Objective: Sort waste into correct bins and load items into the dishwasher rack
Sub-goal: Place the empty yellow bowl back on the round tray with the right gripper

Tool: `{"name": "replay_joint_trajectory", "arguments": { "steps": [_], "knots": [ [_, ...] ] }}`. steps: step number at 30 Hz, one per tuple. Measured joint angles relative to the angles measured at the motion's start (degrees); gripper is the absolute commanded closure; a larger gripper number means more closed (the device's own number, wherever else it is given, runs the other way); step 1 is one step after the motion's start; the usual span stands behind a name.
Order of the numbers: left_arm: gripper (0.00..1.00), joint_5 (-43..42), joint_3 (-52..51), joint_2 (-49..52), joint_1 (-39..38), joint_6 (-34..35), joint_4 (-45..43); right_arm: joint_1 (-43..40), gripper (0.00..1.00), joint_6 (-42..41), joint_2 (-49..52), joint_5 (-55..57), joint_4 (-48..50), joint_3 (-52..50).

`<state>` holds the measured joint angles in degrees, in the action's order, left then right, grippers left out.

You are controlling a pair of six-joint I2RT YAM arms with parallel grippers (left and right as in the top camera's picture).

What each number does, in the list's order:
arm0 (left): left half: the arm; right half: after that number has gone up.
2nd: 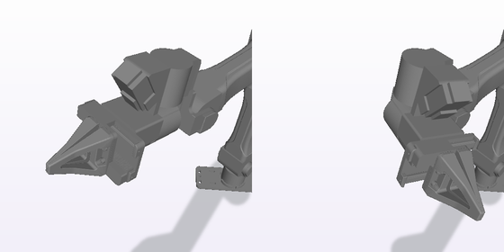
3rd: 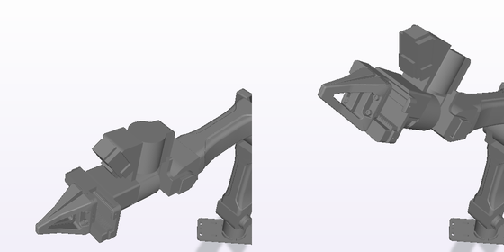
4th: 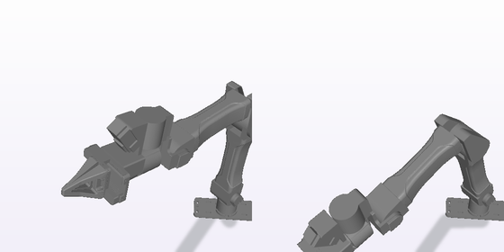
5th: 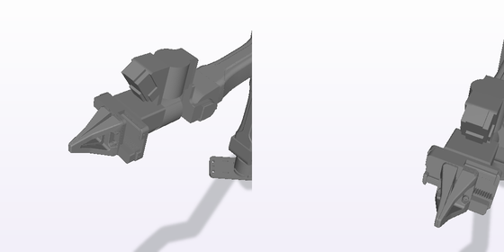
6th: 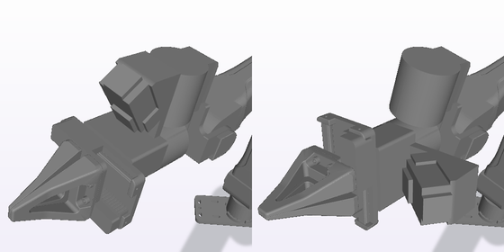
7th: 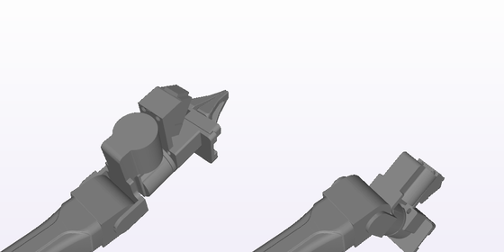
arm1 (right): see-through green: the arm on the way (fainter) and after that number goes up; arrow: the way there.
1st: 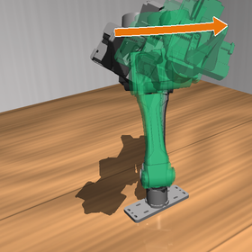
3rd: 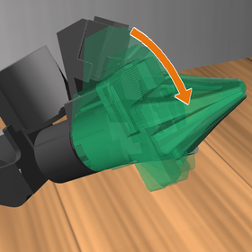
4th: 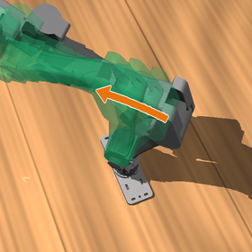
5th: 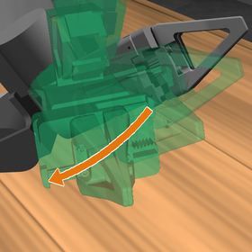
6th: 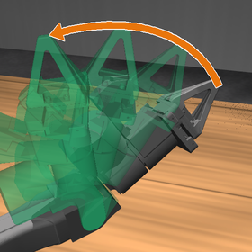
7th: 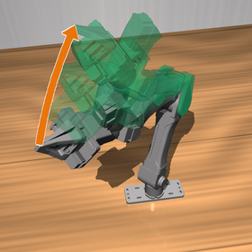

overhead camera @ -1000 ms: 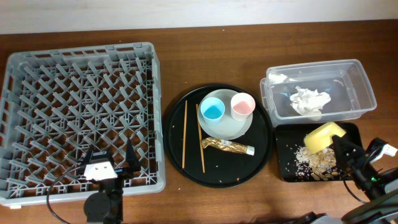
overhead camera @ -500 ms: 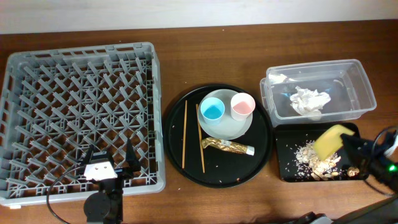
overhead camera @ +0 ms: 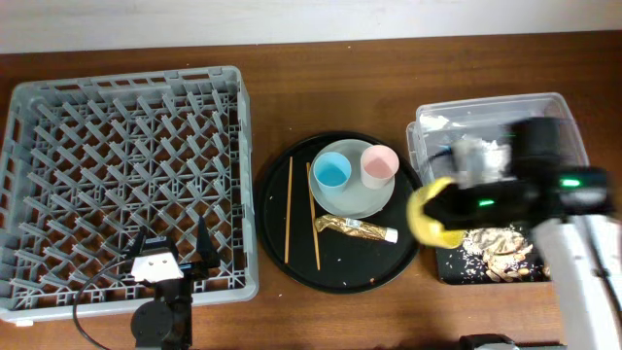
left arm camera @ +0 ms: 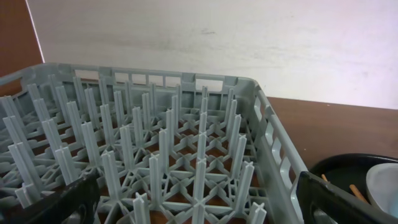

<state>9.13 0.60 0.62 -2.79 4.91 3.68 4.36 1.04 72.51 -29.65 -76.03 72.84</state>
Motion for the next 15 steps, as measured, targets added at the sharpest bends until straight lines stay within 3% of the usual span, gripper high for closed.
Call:
{"name": "replay_joint_trajectory", "arguments": {
  "steps": [8,13,15],
  "knots": [
    [0.01,0.0,0.0,0.0,0.0,0.0,0.0,32.5,0.96,-9.5,10.2,17.6,4.9,0.0],
    [0.01,0.0,0.0,0.0,0.0,0.0,0.0,40.7,0.96,-11.4,18.4,20.6,9.0,0.0],
    [0.01,0.0,0.0,0.0,0.0,0.0,0.0,42.2,0.91,-11.6,21.6,20.9,9.6,0.0]
  ]
}}
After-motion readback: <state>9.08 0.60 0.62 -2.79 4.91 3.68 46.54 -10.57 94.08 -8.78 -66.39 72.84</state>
